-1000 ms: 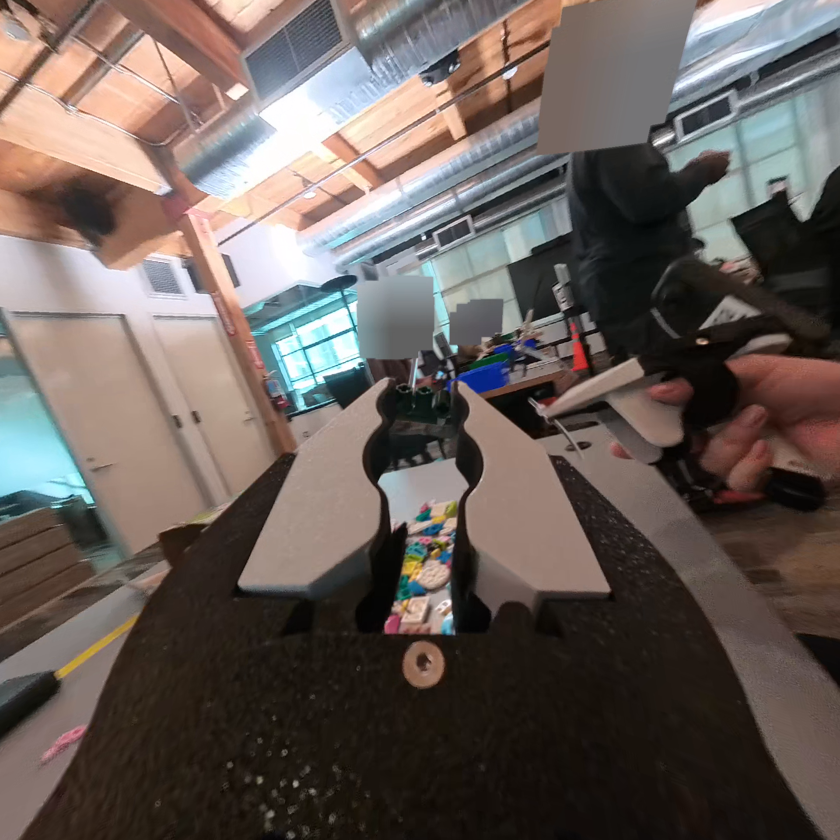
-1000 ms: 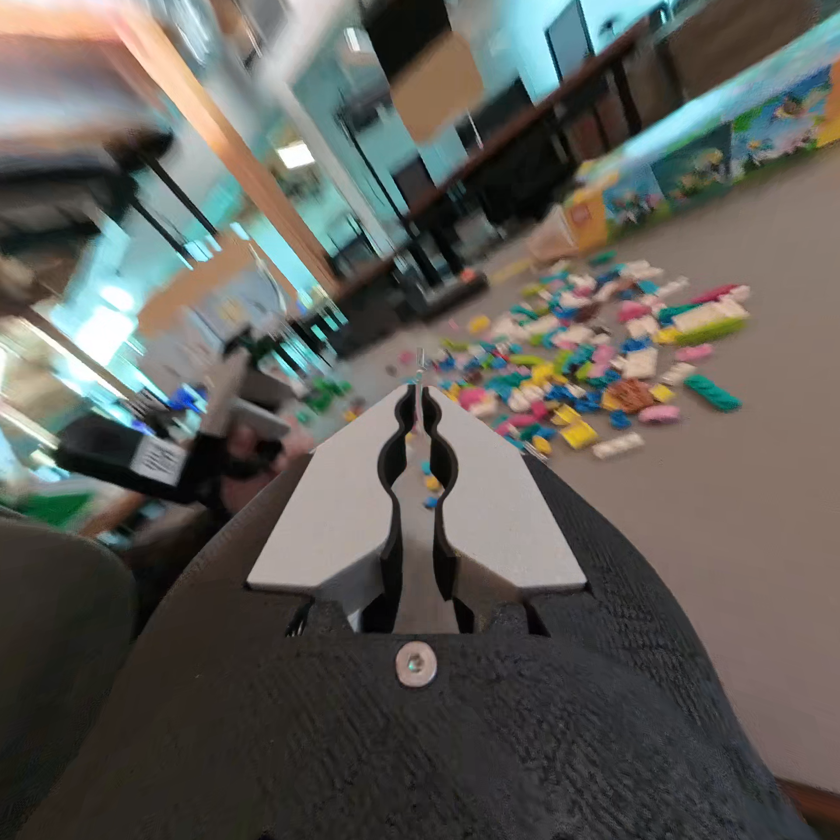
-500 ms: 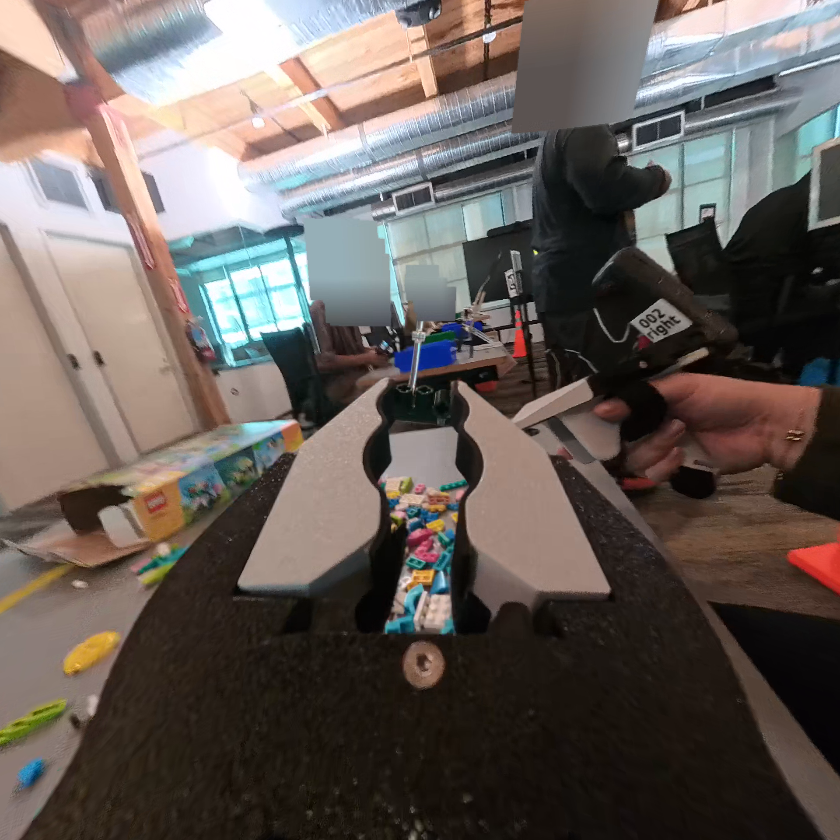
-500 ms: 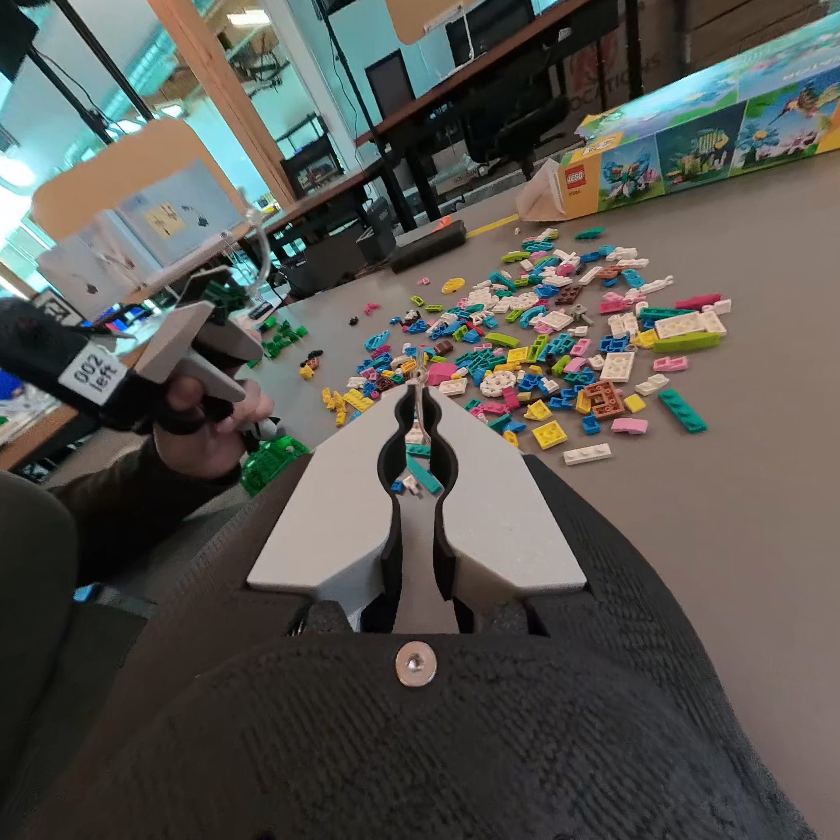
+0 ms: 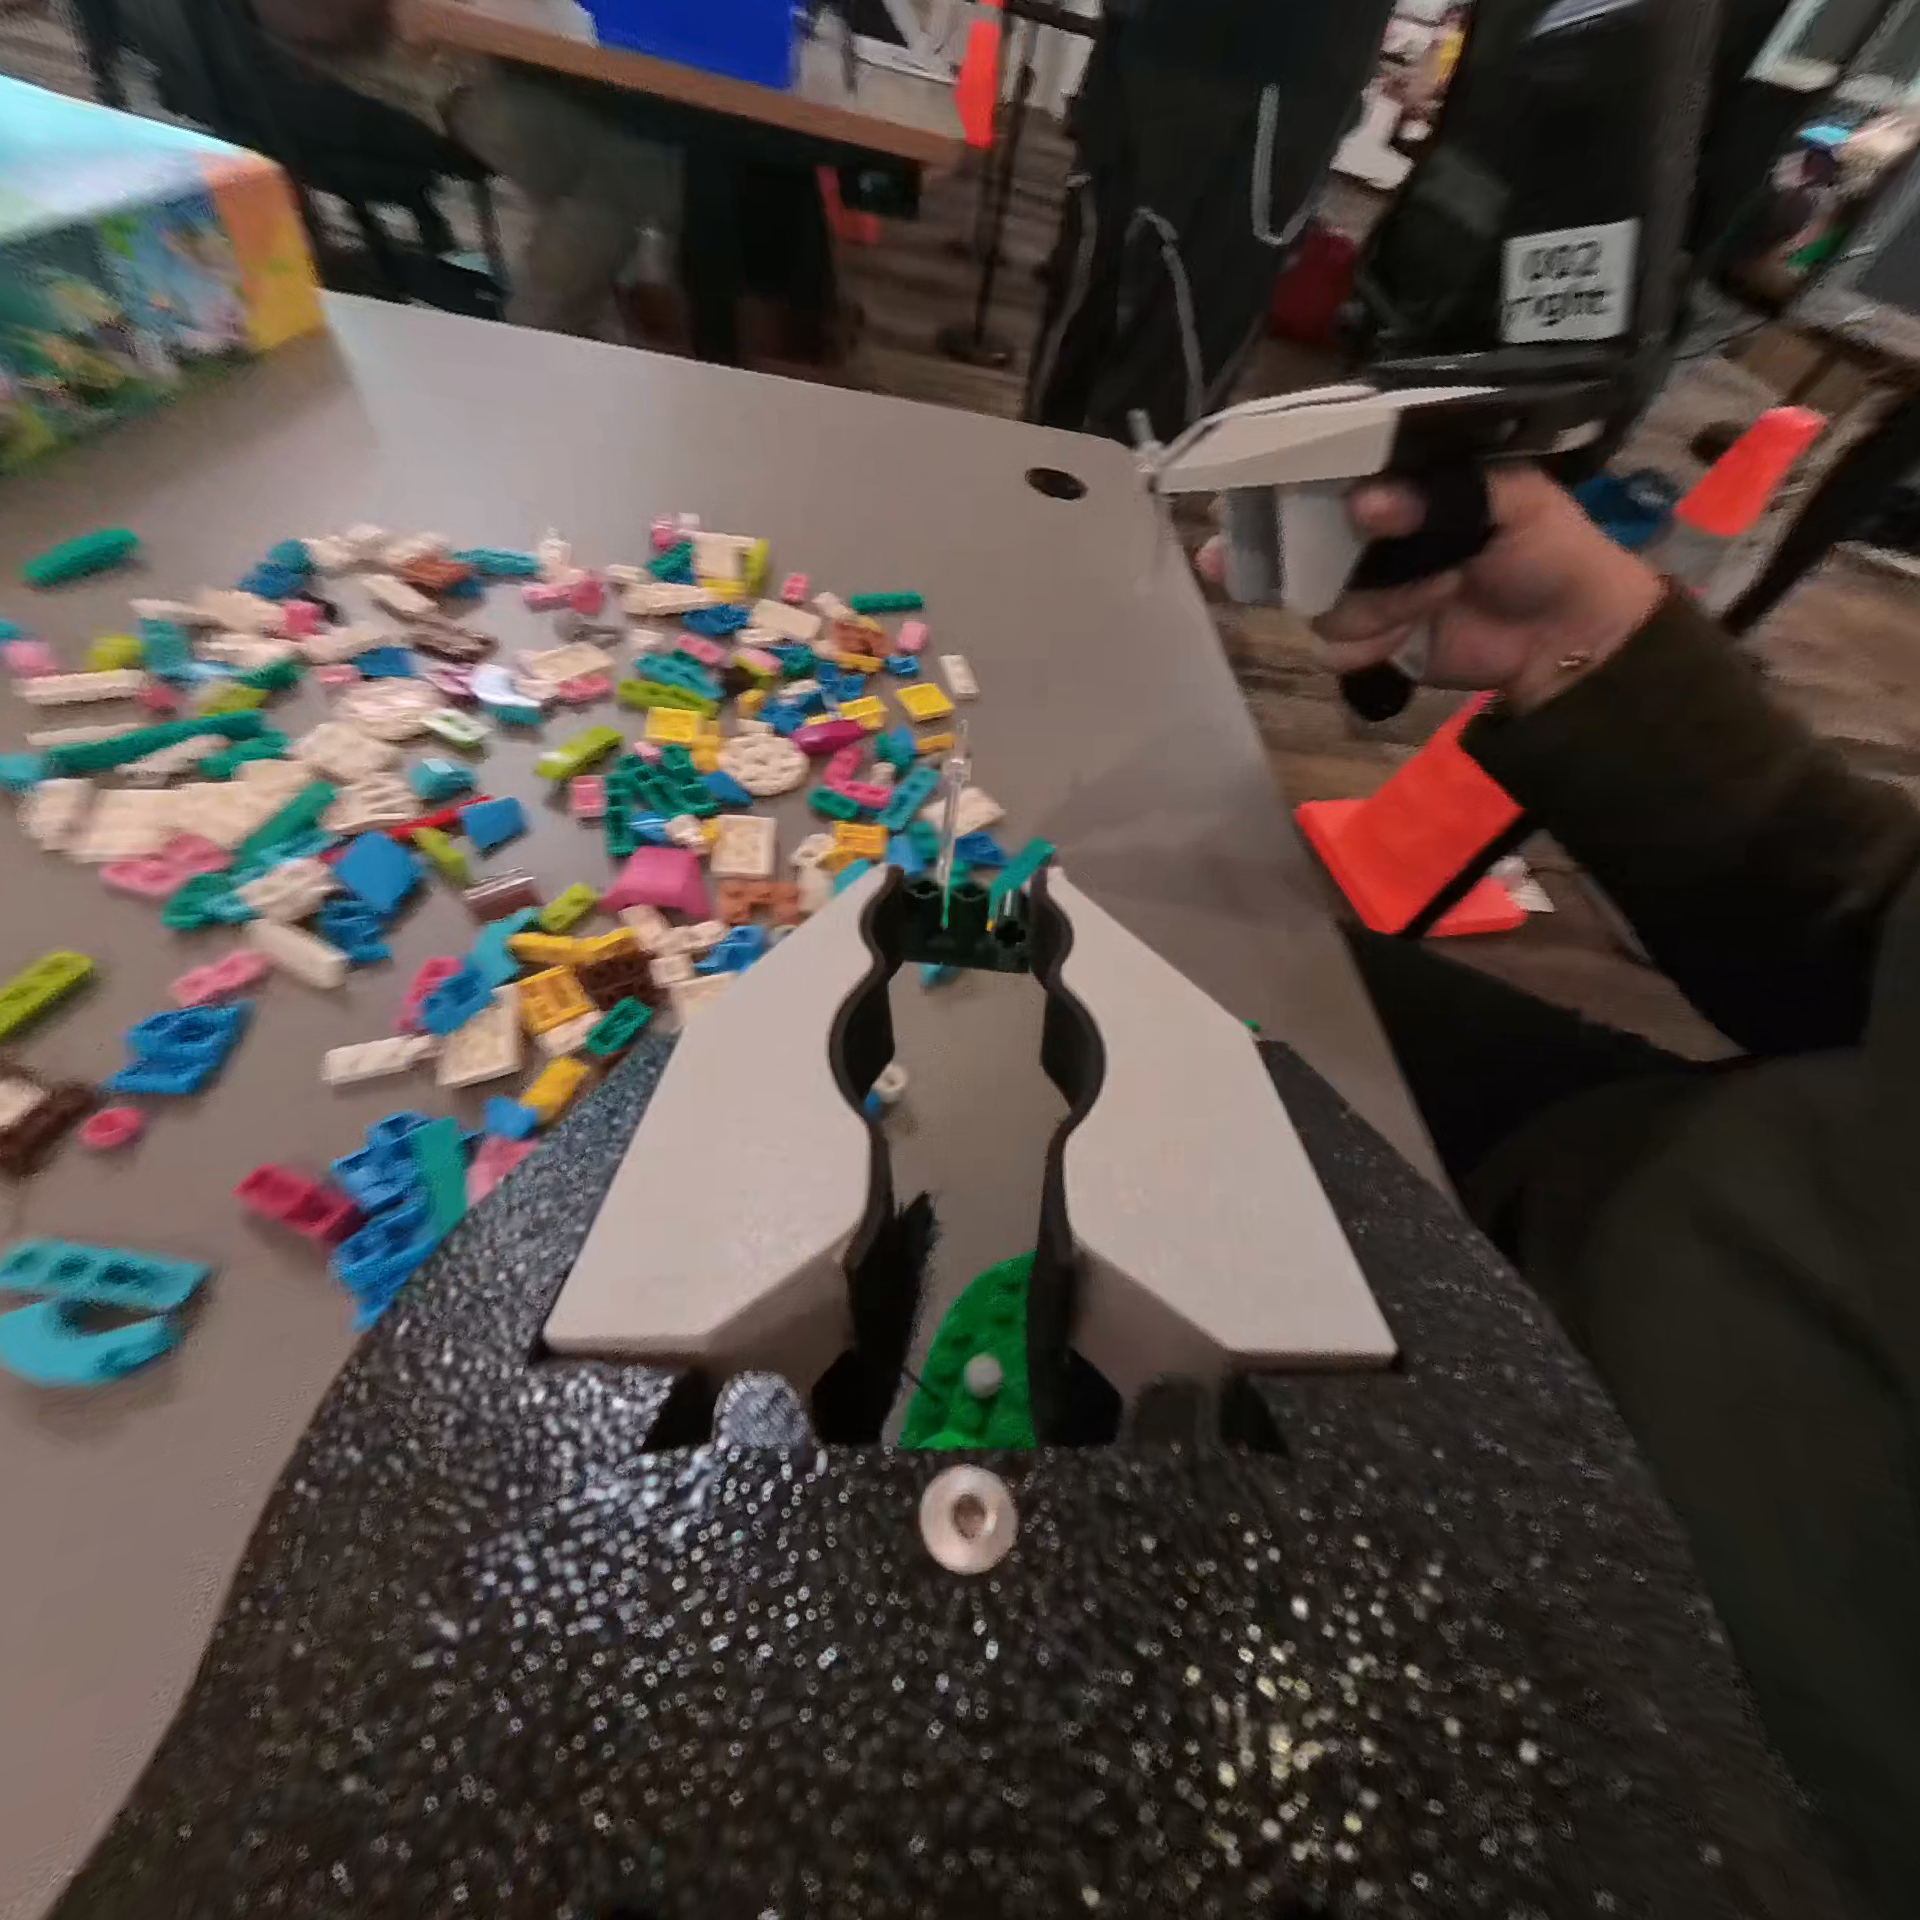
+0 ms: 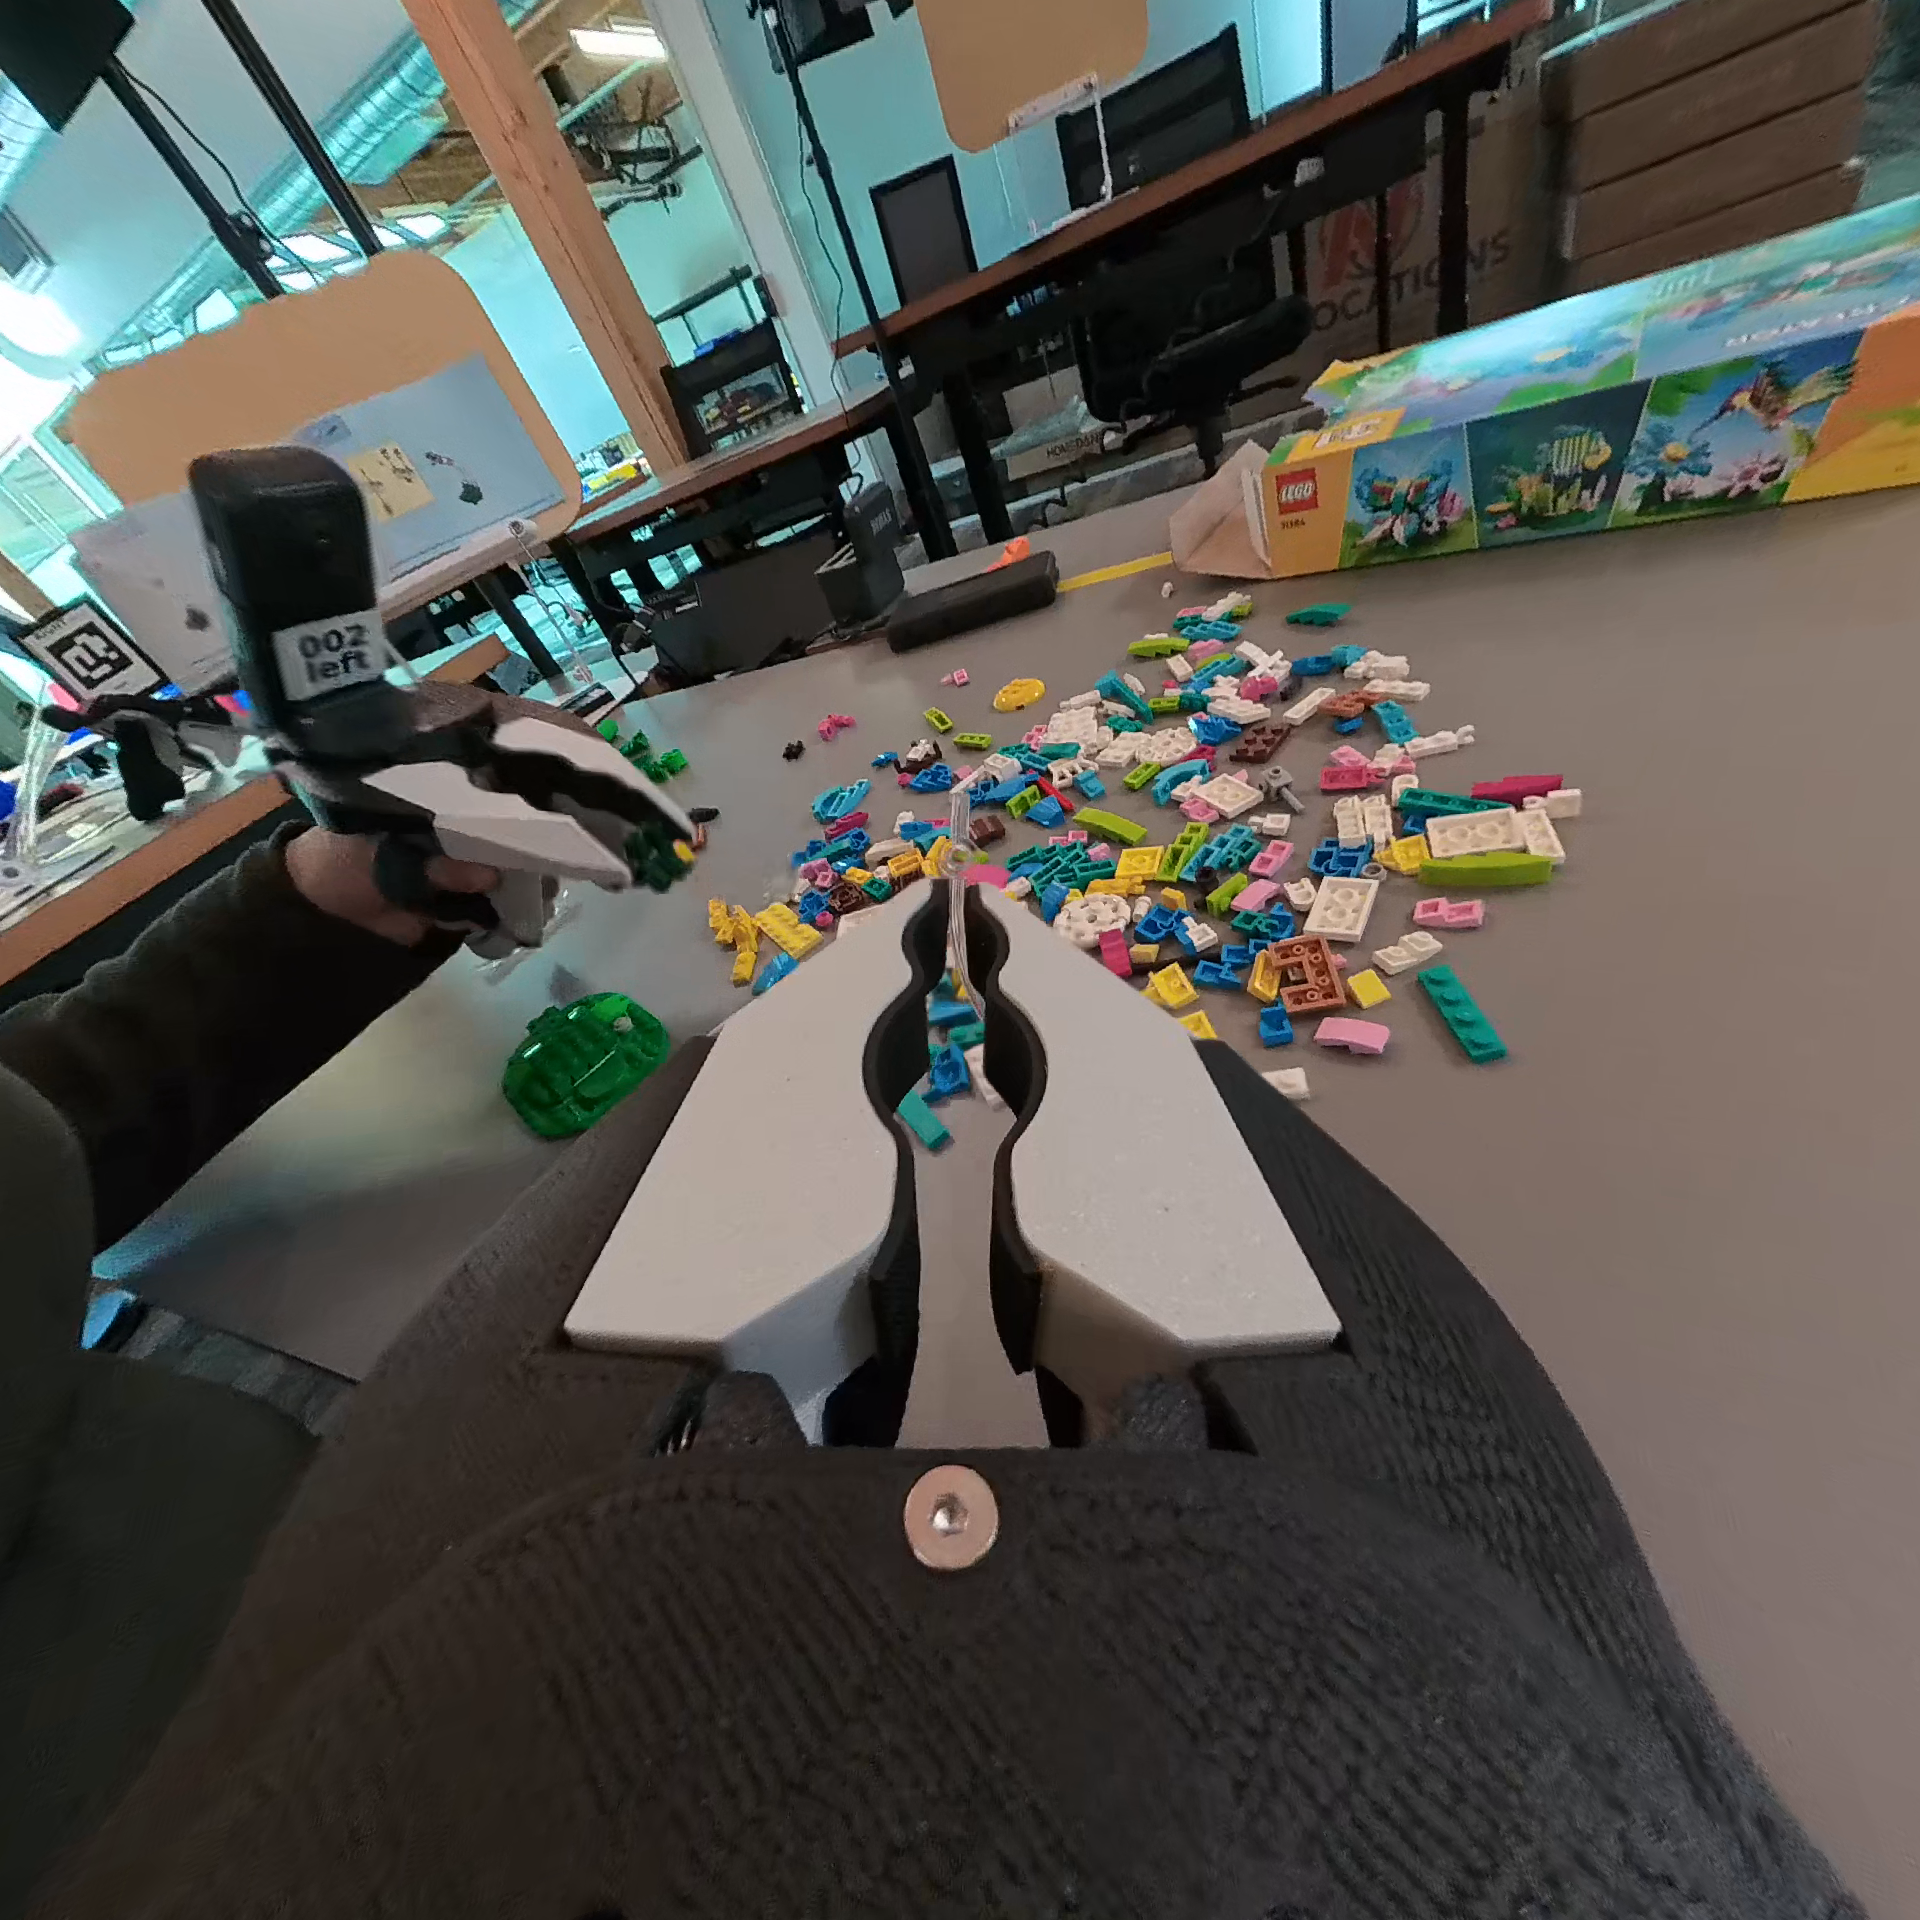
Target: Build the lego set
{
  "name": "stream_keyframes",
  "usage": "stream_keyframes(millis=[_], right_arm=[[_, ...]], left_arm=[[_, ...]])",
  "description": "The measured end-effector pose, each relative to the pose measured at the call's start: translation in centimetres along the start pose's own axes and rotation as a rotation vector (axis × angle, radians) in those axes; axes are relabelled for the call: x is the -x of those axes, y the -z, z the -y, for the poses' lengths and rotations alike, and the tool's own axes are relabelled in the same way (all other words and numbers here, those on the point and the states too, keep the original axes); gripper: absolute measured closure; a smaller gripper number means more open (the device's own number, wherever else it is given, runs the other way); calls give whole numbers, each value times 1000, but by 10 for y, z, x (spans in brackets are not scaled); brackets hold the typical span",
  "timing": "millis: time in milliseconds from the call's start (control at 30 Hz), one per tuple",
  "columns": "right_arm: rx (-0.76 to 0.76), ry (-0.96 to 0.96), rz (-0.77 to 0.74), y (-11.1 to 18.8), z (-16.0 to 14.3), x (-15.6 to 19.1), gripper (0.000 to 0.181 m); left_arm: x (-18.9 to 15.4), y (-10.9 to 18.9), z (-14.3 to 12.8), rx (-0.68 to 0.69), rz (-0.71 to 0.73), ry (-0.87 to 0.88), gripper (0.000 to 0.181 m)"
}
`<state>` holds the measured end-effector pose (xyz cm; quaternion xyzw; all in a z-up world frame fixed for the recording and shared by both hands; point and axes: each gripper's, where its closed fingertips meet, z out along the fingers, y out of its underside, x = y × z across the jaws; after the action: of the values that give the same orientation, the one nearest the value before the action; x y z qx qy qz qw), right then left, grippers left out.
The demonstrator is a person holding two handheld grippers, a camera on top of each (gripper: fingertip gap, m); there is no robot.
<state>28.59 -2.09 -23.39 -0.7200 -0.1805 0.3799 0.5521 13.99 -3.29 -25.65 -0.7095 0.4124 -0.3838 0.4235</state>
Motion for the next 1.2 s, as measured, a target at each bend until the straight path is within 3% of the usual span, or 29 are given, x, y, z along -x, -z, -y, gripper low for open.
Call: stream_keyframes(millis=[267, 467, 600, 1100, 1200], right_arm=[[-123, 42, -62, 27, 24, -10, 180], [-218, 44, -148, 64, 39, -25, 180], [-261, 34, -161, 81, 41, -31, 180], [-301, -20, -54, 85, 31, -34, 180], [-303, -28, -43, 86, 29, -34, 180]], left_arm=[[-35, -75, -3, 215, -168, -176, 160], [-53, -138, -5, 387, -95, -372, 160], [-50, -162, -7, 403, -21, -444, 160], [-42, -175, -24, 477, 60, -384, 161], [-38, -175, -28, 515, 79, -373, 148]])
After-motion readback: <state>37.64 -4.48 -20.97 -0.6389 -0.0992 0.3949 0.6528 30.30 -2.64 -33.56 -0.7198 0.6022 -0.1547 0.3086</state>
